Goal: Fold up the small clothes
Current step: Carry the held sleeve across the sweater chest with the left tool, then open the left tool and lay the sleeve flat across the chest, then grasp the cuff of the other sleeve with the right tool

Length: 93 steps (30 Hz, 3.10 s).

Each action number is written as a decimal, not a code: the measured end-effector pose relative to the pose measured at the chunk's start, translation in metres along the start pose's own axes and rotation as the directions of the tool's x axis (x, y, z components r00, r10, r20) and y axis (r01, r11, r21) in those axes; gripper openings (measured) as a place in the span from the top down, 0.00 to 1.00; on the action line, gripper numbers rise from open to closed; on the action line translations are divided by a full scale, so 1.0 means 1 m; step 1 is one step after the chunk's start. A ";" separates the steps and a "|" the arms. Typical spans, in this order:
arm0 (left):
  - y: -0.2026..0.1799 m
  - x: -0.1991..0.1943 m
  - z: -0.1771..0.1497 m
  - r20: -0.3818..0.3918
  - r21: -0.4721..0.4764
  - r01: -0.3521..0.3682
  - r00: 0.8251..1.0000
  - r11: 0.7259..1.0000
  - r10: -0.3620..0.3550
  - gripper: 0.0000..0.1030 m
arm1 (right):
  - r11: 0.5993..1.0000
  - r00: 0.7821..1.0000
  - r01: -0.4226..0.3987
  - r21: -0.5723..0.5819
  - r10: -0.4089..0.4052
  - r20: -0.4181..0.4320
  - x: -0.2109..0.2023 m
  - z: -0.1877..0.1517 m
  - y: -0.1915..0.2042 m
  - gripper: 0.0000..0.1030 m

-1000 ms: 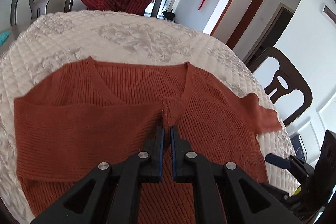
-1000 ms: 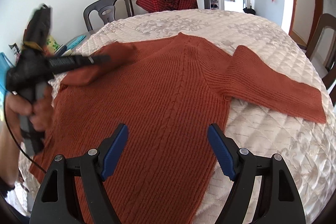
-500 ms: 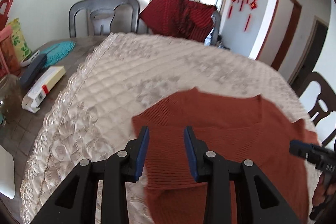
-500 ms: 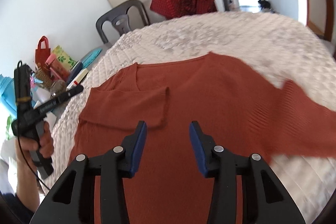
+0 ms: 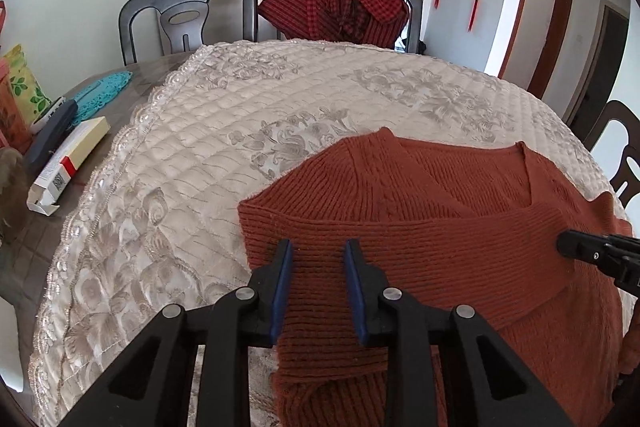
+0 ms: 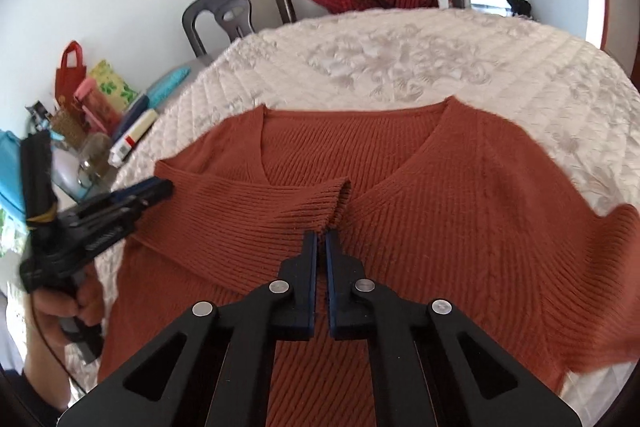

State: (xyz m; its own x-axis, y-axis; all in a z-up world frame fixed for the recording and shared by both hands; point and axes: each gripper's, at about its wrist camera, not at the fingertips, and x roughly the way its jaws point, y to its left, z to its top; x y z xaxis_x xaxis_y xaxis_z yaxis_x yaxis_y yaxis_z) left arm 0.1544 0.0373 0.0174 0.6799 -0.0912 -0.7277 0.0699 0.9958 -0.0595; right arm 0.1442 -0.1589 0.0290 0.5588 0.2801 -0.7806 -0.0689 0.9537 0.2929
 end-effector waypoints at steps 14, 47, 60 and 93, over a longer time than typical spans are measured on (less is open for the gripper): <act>-0.002 -0.013 0.010 0.043 0.016 -0.036 0.998 0.999 0.035 0.72 | 0.998 0.997 0.068 -0.005 -0.067 0.050 -0.005 0.018 0.001 0.96; -0.038 -0.061 -0.020 0.053 0.055 -0.123 0.991 0.991 0.120 0.72 | 0.996 0.998 0.068 -0.065 -0.068 0.013 -0.020 -0.023 0.008 0.94; -0.083 -0.123 -0.020 0.180 0.088 -0.120 0.978 0.989 0.103 0.72 | 0.994 0.990 0.086 -0.065 -0.078 0.121 -0.080 -0.049 0.006 0.81; -0.118 -0.063 -0.045 0.016 0.070 0.031 0.999 0.997 -0.033 0.58 | 0.924 0.960 0.176 0.340 -0.237 0.147 -0.133 -0.095 -0.129 0.54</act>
State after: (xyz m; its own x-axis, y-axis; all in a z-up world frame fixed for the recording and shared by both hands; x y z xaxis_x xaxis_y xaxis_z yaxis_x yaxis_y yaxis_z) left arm 0.0705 -0.0735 0.0398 0.6890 -0.1238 -0.7141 0.1420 0.9893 -0.0345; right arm -0.0001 -0.3086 0.0424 0.6746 0.0266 -0.7377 0.3159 0.8928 0.3211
